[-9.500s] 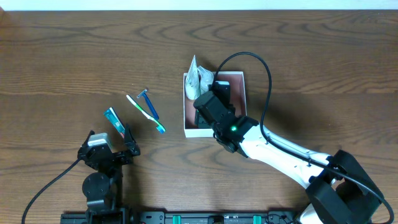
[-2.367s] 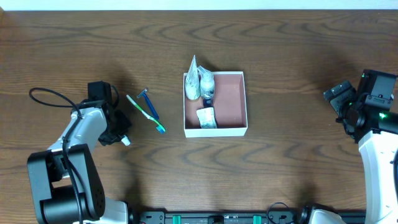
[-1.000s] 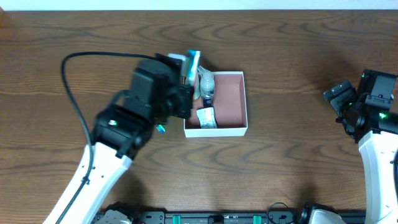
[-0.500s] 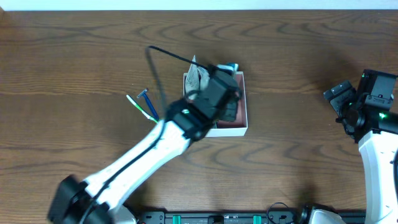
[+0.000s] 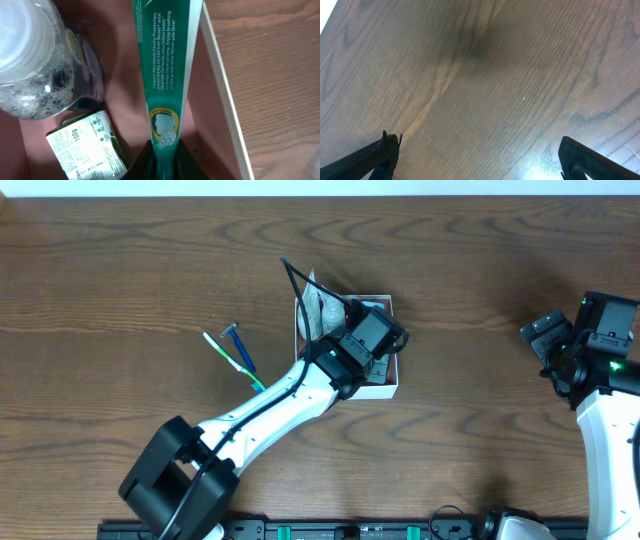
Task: Pack container
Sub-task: 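Carry the toothpaste with the left gripper into the box and lower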
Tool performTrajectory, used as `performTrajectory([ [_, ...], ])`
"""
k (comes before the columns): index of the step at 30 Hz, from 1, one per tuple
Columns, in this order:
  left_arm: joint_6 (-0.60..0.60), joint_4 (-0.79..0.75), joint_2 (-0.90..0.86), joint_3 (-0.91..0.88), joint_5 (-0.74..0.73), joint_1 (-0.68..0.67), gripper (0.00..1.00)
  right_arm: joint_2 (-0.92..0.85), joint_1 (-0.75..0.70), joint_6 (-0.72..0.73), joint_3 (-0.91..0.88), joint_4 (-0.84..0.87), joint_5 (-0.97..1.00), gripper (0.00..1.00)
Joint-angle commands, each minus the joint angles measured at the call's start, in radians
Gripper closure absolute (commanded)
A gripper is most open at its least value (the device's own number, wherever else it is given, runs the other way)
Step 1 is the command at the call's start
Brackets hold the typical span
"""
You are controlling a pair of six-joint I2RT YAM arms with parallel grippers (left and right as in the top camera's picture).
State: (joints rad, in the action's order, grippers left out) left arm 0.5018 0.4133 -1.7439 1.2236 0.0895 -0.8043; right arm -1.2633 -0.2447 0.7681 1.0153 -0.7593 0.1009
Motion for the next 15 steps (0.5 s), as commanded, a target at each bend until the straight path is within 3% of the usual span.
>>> performTrajectory([
  [1,0.017,-0.004,-0.017,0.017,0.032,0.002,0.89,-0.003,-0.007,-0.014,0.01,0.0,0.003,0.01],
  [9,0.103,0.011,-0.035,0.016,0.089,0.003,0.89,-0.003,-0.007,-0.014,0.01,0.0,0.003,0.01],
  [15,0.103,0.011,-0.035,0.016,0.088,0.003,0.89,-0.003,-0.007,-0.014,0.01,0.0,0.003,0.01],
])
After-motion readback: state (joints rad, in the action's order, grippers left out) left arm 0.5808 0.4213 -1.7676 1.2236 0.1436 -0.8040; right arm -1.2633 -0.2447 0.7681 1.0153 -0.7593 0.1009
